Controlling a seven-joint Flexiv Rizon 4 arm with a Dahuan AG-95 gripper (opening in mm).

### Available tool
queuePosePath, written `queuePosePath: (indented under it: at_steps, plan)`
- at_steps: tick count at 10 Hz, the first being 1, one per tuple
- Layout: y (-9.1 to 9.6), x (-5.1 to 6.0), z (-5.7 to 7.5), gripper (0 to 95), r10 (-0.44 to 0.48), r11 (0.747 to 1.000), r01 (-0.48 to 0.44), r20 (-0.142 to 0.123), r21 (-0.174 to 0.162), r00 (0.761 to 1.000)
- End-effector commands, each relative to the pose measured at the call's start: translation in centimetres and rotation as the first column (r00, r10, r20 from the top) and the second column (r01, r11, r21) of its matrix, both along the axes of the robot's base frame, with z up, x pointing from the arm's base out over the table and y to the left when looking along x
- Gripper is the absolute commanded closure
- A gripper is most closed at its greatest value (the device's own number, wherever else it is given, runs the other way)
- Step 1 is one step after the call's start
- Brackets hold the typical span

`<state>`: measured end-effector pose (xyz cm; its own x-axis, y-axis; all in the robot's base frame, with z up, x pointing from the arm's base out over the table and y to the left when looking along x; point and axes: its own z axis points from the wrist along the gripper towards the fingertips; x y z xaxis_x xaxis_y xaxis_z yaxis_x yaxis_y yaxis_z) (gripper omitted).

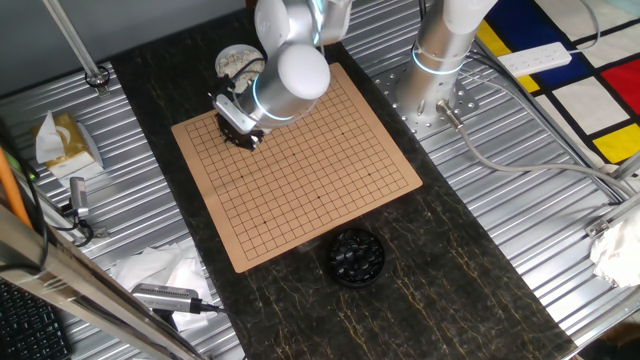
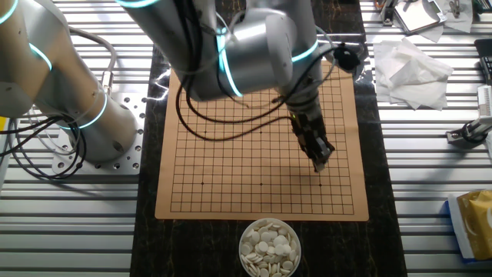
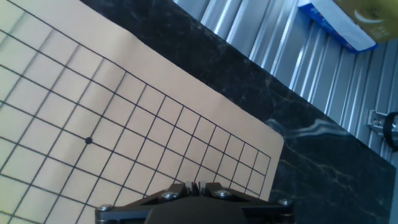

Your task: Play the first move as black on the 3-4 point in the upper right corner of the Go board

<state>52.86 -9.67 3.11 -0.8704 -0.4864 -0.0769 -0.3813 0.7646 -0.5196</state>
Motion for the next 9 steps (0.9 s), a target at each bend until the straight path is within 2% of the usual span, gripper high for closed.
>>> queuePosePath:
  at_steps: [1,5,7,9]
  plan:
    - [-0.6,0.1,0.3,95.0,0.005,1.0,-0.005,0.001,-0.007,1.0]
    - [-2.4,1.4,0.8,95.0,0.019,1.0,-0.019,0.007,-0.009,1.0]
    - [-2.9,2.4,0.4,95.0,0.02,1.0,-0.02,0.012,-0.01,1.0]
    - [-3.4,2.8,0.2,95.0,0.032,0.999,-0.032,0.007,-0.022,0.999]
